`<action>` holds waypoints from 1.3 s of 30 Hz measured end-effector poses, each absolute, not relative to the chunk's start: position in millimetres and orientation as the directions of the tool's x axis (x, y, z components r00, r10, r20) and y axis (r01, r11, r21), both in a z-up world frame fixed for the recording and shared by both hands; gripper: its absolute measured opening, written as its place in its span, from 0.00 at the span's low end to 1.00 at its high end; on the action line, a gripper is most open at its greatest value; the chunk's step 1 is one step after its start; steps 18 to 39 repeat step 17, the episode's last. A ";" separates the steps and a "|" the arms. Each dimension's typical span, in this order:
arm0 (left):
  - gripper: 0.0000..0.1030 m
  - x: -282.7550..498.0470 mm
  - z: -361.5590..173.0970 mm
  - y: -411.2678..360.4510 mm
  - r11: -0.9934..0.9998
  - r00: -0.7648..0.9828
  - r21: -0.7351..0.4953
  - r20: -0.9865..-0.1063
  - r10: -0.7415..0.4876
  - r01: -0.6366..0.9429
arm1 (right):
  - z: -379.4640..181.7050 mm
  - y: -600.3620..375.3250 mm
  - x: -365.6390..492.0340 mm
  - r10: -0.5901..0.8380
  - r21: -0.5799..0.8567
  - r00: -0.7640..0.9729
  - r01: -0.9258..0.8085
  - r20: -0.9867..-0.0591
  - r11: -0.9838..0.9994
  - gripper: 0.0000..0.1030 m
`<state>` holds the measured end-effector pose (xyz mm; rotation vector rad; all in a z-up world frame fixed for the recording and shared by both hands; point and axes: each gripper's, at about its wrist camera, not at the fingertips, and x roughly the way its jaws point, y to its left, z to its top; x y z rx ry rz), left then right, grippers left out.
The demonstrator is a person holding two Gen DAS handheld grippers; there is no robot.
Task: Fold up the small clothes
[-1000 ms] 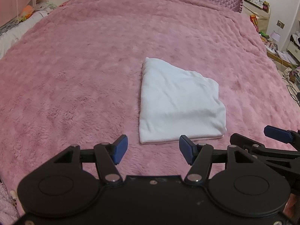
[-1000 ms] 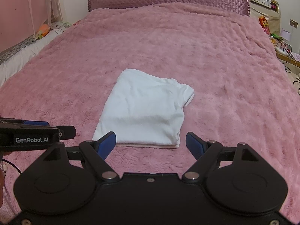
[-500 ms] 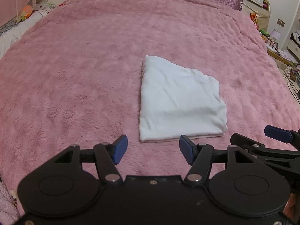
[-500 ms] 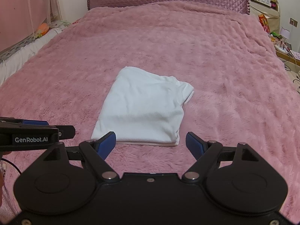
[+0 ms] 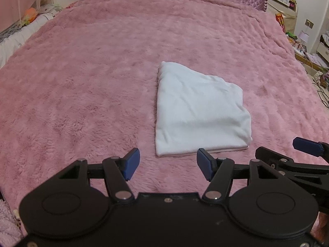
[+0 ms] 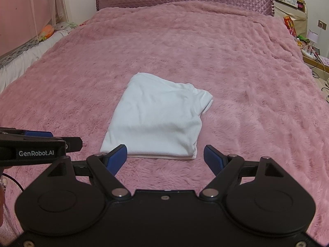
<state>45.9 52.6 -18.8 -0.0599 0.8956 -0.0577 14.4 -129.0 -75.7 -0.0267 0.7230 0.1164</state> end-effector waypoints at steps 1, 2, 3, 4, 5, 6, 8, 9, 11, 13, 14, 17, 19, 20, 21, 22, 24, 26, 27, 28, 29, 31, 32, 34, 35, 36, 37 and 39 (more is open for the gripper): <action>0.63 46.0 -19.2 52.2 0.997 0.623 -0.071 -0.779 -0.071 0.026 | -76.4 -129.0 14.2 0.097 0.015 0.743 -0.115 -0.662 0.993 0.80; 0.63 46.0 -19.8 51.0 0.998 0.623 -0.062 -0.780 -0.066 0.029 | -76.8 -129.0 14.2 0.096 0.015 0.743 -0.114 -0.663 0.993 0.80; 0.63 46.3 -20.3 50.1 0.998 0.622 -0.055 -0.781 -0.064 0.033 | -77.9 -129.4 14.3 0.096 0.015 0.742 -0.115 -0.663 0.993 0.80; 0.63 46.4 -21.0 50.0 0.998 0.620 -0.058 -0.782 -0.068 0.035 | -78.0 -130.1 14.9 0.097 0.015 0.742 -0.116 -0.663 0.993 0.80; 0.63 46.5 -21.5 50.1 0.997 0.619 -0.067 -0.782 -0.077 0.039 | -78.2 -130.1 14.9 0.097 0.015 0.742 -0.116 -0.664 0.993 0.80; 0.63 46.5 -21.7 50.9 0.996 0.619 -0.077 -0.780 -0.087 0.043 | -78.1 -130.0 14.9 0.096 0.015 0.742 -0.115 -0.664 0.993 0.80; 0.63 45.8 -21.9 51.5 0.994 0.623 -0.099 -0.775 -0.111 0.053 | -79.2 -130.1 14.8 0.095 0.014 0.741 -0.115 -0.665 0.993 0.80; 0.63 44.9 -21.5 51.4 0.993 0.630 -0.104 -0.768 -0.120 0.062 | -79.4 -130.4 14.8 0.094 0.014 0.741 -0.114 -0.665 0.993 0.80; 0.63 43.1 -20.7 49.9 0.992 0.640 -0.104 -0.758 -0.129 0.077 | -80.7 -131.0 14.8 0.093 0.013 0.740 -0.112 -0.666 0.994 0.80; 0.63 42.2 -20.2 49.6 0.991 0.644 -0.110 -0.753 -0.133 0.076 | -81.6 -131.5 14.7 0.093 0.014 0.740 -0.112 -0.666 0.994 0.80; 0.63 42.7 -20.1 49.7 0.991 0.640 -0.112 -0.757 -0.133 0.074 | -81.3 -131.7 15.0 0.093 0.014 0.740 -0.113 -0.666 0.994 0.80; 0.63 43.8 -19.8 50.1 0.994 0.642 -0.094 -0.758 -0.112 0.062 | -81.2 -132.3 15.6 0.093 0.013 0.740 -0.113 -0.666 0.993 0.80; 0.63 43.8 -19.8 50.1 0.994 0.642 -0.094 -0.758 -0.112 0.062 | -81.2 -132.3 15.6 0.093 0.013 0.740 -0.113 -0.666 0.993 0.80; 0.63 43.8 -19.8 50.1 0.994 0.642 -0.094 -0.758 -0.112 0.062 | -81.2 -132.3 15.6 0.093 0.013 0.740 -0.113 -0.666 0.993 0.80; 0.63 43.8 -19.8 50.1 0.994 0.642 -0.094 -0.758 -0.112 0.062 | -81.2 -132.3 15.6 0.093 0.013 0.740 -0.113 -0.666 0.993 0.80; 0.63 43.8 -19.8 50.1 0.994 0.642 -0.094 -0.758 -0.112 0.062 | -81.2 -132.3 15.6 0.093 0.013 0.740 -0.113 -0.666 0.993 0.80; 0.63 43.8 -19.8 50.1 0.994 0.642 -0.094 -0.758 -0.112 0.062 | -81.2 -132.3 15.6 0.093 0.013 0.740 -0.113 -0.666 0.993 0.80; 0.63 43.8 -19.8 50.1 0.994 0.642 -0.094 -0.758 -0.112 0.062 | -81.2 -132.3 15.6 0.093 0.013 0.740 -0.113 -0.666 0.993 0.80; 0.63 43.8 -19.8 50.1 0.994 0.642 -0.094 -0.758 -0.112 0.062 | -81.2 -132.3 15.6 0.093 0.013 0.740 -0.113 -0.666 0.993 0.80; 0.63 43.8 -19.8 50.1 0.994 0.642 -0.094 -0.758 -0.112 0.062 | -81.2 -132.3 15.6 0.093 0.013 0.740 -0.113 -0.666 0.993 0.80; 0.63 43.8 -19.8 50.1 0.994 0.642 -0.094 -0.758 -0.112 0.062 | -81.2 -132.3 15.6 0.093 0.013 0.740 -0.113 -0.666 0.993 0.80; 0.63 43.8 -19.8 50.1 0.994 0.642 -0.094 -0.758 -0.112 0.062 | -81.2 -132.3 15.6 0.093 0.013 0.740 -0.113 -0.666 0.993 0.80; 0.63 43.8 -19.8 50.1 0.994 0.642 -0.094 -0.758 -0.112 0.062 | -81.2 -132.3 15.6 0.093 0.013 0.740 -0.113 -0.666 0.993 0.80; 0.63 43.8 -19.8 50.1 0.994 0.642 -0.094 -0.758 -0.112 0.062 | -81.2 -132.3 15.6 0.093 0.013 0.740 -0.113 -0.666 0.993 0.80; 0.63 43.8 -19.8 50.1 0.994 0.642 -0.094 -0.758 -0.112 0.062 | -81.2 -132.3 15.6 0.093 0.013 0.740 -0.113 -0.666 0.993 0.80; 0.63 43.8 -19.8 50.1 0.994 0.642 -0.094 -0.758 -0.112 0.062 | -81.2 -132.3 15.6 0.093 0.013 0.740 -0.113 -0.666 0.993 0.80; 0.63 43.8 -19.8 50.1 0.994 0.642 -0.094 -0.758 -0.112 0.062 | -81.2 -132.3 15.6 0.093 0.013 0.740 -0.113 -0.666 0.993 0.80; 0.63 43.8 -19.8 50.1 0.994 0.642 -0.094 -0.758 -0.112 0.062 | -81.2 -132.3 15.6 0.093 0.013 0.740 -0.113 -0.666 0.993 0.80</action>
